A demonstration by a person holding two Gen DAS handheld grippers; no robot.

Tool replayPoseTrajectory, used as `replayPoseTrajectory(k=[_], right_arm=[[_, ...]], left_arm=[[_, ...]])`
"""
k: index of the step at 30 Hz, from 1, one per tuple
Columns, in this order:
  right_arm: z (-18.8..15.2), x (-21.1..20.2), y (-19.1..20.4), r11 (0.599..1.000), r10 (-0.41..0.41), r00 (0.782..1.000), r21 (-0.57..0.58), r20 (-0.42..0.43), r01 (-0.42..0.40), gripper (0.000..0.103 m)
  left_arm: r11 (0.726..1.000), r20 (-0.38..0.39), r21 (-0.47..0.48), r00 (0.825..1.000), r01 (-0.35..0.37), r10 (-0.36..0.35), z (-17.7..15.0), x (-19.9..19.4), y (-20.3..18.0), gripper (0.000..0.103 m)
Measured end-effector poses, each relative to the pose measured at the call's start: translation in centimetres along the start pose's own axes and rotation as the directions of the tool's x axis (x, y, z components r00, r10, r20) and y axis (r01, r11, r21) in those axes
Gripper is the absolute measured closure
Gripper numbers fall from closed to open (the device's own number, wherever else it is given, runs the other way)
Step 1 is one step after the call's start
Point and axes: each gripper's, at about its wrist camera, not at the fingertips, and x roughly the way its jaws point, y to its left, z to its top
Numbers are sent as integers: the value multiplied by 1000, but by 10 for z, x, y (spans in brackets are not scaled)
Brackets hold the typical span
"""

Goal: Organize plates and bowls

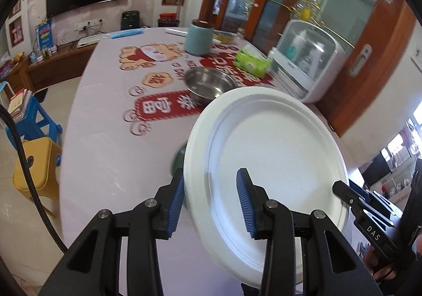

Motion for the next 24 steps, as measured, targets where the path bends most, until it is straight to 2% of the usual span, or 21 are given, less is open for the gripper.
replayPoseTrajectory(k=[7, 12, 17, 24], right_arm=[[-16, -14, -35, 999, -50, 998, 6, -33, 50, 76], [-33, -12, -58, 997, -76, 993, -1, -88, 77, 75], [-43, 3, -82, 994, -110, 979, -8, -173, 110, 74], [-56, 33, -106, 991, -137, 965, -30, -223, 133, 74]], left_arm=[[1000, -51, 21, 999, 5, -4, -23, 13, -39, 66], [1000, -102, 20, 995, 8, -6, -39, 31, -62, 66], [999, -156, 43, 988, -5, 11, -57, 51, -84, 66], [997, -238, 66, 970, -41, 55, -77, 79, -107, 66]])
